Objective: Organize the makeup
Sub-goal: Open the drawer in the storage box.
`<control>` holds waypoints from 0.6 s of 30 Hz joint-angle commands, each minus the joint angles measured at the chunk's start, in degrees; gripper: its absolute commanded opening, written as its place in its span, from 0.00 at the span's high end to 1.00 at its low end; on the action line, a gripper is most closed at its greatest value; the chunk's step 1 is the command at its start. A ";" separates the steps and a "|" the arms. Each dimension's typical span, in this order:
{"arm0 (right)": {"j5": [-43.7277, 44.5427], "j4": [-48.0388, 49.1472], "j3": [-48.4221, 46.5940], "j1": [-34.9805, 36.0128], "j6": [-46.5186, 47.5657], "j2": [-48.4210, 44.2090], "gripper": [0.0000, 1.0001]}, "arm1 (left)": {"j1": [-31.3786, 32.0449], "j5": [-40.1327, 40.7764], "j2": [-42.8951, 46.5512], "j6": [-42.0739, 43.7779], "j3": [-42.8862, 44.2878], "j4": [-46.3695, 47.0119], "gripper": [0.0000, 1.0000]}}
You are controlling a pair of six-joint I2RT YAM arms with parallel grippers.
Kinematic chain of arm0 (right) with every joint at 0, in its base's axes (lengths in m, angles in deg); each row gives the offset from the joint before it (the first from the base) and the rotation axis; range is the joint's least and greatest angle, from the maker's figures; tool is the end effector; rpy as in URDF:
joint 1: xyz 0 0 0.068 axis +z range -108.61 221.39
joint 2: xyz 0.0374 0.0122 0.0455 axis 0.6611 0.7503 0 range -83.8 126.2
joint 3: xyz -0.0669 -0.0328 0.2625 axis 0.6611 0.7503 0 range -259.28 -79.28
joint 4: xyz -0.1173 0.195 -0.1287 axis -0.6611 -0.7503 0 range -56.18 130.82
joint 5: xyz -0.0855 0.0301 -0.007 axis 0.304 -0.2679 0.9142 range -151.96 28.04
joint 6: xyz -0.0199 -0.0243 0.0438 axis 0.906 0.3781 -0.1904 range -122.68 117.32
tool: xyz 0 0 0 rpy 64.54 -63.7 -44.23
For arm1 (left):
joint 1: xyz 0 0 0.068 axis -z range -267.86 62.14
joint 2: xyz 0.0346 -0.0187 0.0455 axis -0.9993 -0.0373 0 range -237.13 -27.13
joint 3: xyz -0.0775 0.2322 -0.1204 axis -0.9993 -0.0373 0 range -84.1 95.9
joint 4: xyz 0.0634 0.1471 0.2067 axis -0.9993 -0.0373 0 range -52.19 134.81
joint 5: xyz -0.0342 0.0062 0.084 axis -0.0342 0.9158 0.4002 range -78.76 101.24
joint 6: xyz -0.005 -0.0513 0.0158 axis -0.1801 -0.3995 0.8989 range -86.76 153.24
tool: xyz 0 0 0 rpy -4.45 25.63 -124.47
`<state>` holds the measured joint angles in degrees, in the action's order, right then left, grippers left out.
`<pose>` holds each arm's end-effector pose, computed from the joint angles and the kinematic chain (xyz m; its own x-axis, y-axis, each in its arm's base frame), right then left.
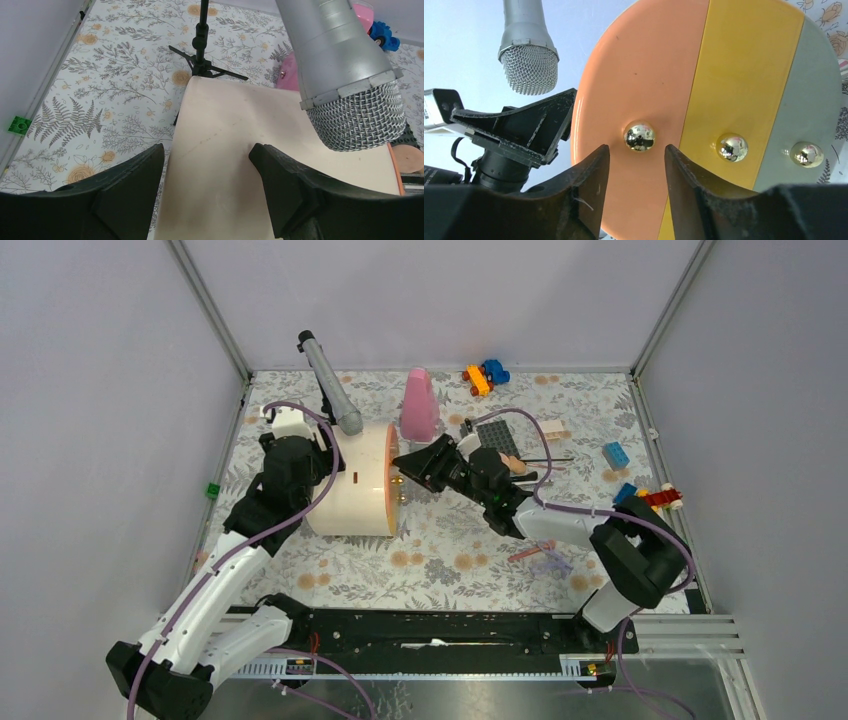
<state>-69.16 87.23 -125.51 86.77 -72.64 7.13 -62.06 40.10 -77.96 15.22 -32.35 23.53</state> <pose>0.2426 0.2521 0.2510 -0.7390 0.5780 -0.3461 -0.2919 0.1883 0.9377 0.1838 -0.0698 0.3454 -0.2898 -0.1608 -0.9435 -0.1218 0.9840 -0.1302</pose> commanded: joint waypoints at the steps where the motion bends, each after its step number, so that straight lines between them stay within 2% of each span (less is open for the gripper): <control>1: -1.50 5.55 -2.31 0.22 -2.18 2.84 0.51 | -0.31 -1.41 -0.94 0.71 1.34 -1.57 0.24; 5: -3.01 9.10 -2.69 0.23 -4.38 5.52 0.59 | -0.31 -1.23 -0.84 0.71 1.34 -1.57 0.24; 10: -2.31 11.16 -1.95 0.18 -4.17 6.24 0.74 | -0.31 -1.36 -0.84 0.71 1.34 -1.57 0.24; 14: 0.28 9.43 0.37 -0.15 -1.84 3.44 0.84 | -0.31 -1.35 -0.86 0.71 1.34 -1.57 0.24; 18: 4.79 3.27 2.91 -1.10 1.98 -2.10 0.87 | -0.31 -1.33 -0.86 0.71 1.34 -1.58 0.24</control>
<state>-69.27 94.99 -124.88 86.53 -75.54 11.44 -62.21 39.90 -78.24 15.22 -32.33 23.95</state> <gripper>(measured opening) 0.299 0.758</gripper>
